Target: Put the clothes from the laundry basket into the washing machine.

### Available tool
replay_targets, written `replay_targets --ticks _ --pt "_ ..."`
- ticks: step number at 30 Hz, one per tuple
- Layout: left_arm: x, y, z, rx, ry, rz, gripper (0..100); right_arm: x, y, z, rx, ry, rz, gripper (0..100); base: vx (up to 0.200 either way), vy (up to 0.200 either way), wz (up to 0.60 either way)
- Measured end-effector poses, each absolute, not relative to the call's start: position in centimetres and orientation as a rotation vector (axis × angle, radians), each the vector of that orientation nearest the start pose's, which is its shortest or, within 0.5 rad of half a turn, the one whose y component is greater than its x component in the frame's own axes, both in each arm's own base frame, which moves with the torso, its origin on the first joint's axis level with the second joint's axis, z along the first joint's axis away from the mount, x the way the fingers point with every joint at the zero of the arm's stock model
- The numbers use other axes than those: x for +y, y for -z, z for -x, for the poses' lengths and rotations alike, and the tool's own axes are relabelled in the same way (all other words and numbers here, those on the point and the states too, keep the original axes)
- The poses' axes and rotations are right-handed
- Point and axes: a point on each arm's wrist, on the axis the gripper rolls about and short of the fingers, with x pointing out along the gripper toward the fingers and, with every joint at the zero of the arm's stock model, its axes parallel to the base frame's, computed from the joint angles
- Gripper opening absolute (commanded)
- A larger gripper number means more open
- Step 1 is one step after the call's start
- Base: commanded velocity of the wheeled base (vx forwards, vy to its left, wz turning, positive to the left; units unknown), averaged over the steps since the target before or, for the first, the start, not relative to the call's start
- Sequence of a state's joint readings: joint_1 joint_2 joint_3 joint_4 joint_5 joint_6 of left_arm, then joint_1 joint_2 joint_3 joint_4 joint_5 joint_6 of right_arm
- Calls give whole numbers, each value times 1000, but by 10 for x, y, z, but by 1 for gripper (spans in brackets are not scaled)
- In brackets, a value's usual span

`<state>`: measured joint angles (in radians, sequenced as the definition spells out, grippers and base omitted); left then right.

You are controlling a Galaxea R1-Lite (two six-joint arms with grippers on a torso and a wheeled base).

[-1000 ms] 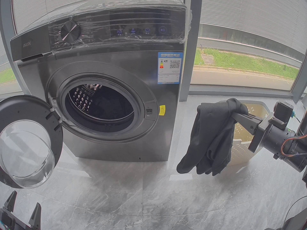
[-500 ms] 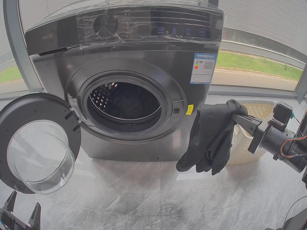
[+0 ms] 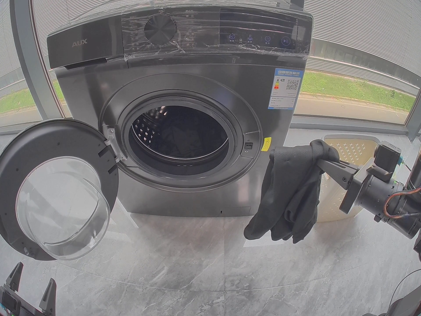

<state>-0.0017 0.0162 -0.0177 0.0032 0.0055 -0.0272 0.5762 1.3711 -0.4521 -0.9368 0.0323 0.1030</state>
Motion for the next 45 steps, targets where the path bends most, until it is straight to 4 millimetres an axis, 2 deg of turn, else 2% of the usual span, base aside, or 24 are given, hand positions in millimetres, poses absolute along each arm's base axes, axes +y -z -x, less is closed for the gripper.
replay_targets --ticks 13,22,34,45 --pt "0 -80 23 2 -4 30 100 114 -203 -175 13 -608 -105 0 0 185 0" --pt "0 -80 23 2 -3 22 100 114 -203 -175 14 -611 -105 0 0 0 0" --pt "0 -80 23 2 -2 22 100 114 -202 -175 15 -609 -104 0 200 0 0" --pt "0 -80 23 2 -3 20 100 117 -197 -173 42 -621 -106 0 0 0 0"
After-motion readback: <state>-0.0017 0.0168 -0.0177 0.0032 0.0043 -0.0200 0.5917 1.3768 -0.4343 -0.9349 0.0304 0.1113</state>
